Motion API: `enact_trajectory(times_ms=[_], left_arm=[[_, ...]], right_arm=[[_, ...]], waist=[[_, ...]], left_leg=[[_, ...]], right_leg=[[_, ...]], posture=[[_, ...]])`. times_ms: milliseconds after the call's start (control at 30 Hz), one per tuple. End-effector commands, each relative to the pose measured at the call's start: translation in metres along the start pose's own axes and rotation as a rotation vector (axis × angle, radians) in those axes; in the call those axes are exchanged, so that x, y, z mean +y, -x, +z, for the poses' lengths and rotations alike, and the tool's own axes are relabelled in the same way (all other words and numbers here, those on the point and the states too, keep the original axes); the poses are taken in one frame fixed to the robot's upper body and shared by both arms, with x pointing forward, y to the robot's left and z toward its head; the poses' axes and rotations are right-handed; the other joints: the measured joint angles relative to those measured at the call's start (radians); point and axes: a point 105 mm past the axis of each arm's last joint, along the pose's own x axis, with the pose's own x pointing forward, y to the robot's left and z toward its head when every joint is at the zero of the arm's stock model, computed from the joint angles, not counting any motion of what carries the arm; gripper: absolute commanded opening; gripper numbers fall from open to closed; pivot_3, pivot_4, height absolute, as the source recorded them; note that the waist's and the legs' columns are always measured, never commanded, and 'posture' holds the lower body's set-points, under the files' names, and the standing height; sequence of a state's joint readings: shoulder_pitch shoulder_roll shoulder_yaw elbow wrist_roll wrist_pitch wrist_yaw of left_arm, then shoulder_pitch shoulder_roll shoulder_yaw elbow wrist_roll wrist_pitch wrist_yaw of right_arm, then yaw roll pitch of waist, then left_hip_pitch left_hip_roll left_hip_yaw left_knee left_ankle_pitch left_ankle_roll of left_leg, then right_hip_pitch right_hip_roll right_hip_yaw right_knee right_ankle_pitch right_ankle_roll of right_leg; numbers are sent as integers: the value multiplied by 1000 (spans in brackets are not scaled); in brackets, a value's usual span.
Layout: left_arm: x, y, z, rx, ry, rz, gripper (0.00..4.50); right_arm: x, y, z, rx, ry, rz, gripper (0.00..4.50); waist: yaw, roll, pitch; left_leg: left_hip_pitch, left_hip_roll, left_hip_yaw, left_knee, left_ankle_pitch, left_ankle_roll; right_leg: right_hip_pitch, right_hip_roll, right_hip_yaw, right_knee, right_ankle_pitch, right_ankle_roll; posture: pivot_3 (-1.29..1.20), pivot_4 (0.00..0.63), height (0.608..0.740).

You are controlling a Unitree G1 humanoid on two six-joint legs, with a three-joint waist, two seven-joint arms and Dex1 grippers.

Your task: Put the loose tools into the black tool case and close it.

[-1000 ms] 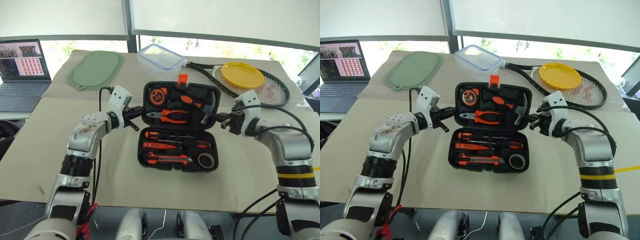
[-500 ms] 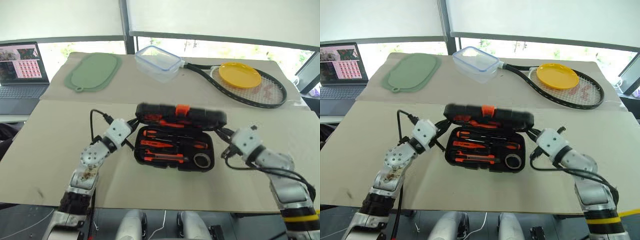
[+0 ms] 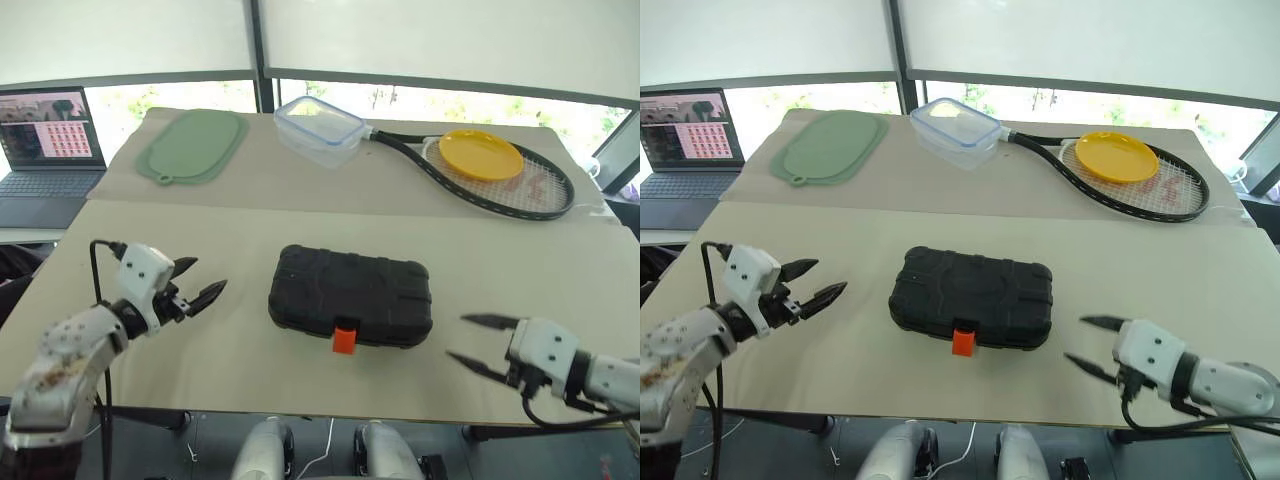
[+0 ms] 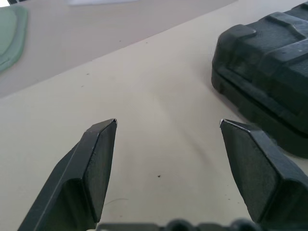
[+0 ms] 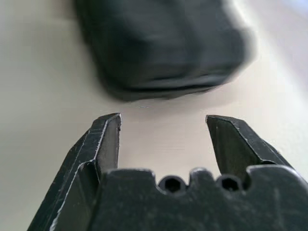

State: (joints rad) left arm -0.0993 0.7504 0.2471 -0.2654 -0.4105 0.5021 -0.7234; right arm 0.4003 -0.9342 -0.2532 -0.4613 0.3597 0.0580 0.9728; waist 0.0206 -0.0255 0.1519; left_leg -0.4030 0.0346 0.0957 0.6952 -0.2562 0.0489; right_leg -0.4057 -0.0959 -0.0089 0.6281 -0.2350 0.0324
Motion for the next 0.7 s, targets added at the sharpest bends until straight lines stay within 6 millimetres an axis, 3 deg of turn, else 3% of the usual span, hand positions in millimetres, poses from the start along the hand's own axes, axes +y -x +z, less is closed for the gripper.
enact_trajectory(times_ms=[33, 100, 200, 300, 400, 500, 700], left_arm=[[7, -32, -2, 42, -78, -97, 3191], [8, -46, 0, 43, -111, -140, 2409], [-7, -89, 11, 35, -230, -273, 1198], [-18, -119, 18, 18, -286, -337, 150], [-32, -135, 21, 22, -350, -405, 71], [-47, -138, 21, 27, -422, -509, 71], [-68, -101, 7, 72, -455, -788, 71]], right_arm=[[19, -5, 15, -34, -4, 159, 2066], [23, -8, 16, -32, -4, 199, 1357], [22, -25, 21, -51, 26, 241, 259], [15, -38, 24, -65, 42, 241, 0], [9, -47, 24, -55, 54, 227, 0], [-6, -54, 20, -20, 71, 162, 0], [-46, -55, 12, 41, 85, -31, 0]], waist=[[1, 0, 0], [0, -1, 0], [2, -3, 1], [4, -4, 1], [-1, -5, 1], [-9, -5, 1], [-10, -5, 1]], left_leg=[[1, 0, 0, 0, 0, 0], [1, 0, 0, 0, 0, 0], [-2, -1, 0, 0, 0, 0], [-4, -3, -1, 2, 0, 0], [-5, -3, -1, 1, 0, 1], [-8, -3, -1, 1, 0, 1], [-15, -3, 2, 2, 0, 0]], right_leg=[[1, 0, 0, 0, 0, -1], [1, 0, 0, -1, 0, 0], [0, 1, 0, -1, 3, 6], [0, 2, -1, -2, 4, 6], [-1, 2, -1, -2, 4, 6], [-4, 2, -1, -2, 4, 6], [-14, 1, 1, 2, 4, 6]], posture=[[0, 150, 738], [0, 150, 738], [0, 150, 738], [0, 150, 738], [0, 150, 738], [0, 150, 738], [0, 150, 738]])
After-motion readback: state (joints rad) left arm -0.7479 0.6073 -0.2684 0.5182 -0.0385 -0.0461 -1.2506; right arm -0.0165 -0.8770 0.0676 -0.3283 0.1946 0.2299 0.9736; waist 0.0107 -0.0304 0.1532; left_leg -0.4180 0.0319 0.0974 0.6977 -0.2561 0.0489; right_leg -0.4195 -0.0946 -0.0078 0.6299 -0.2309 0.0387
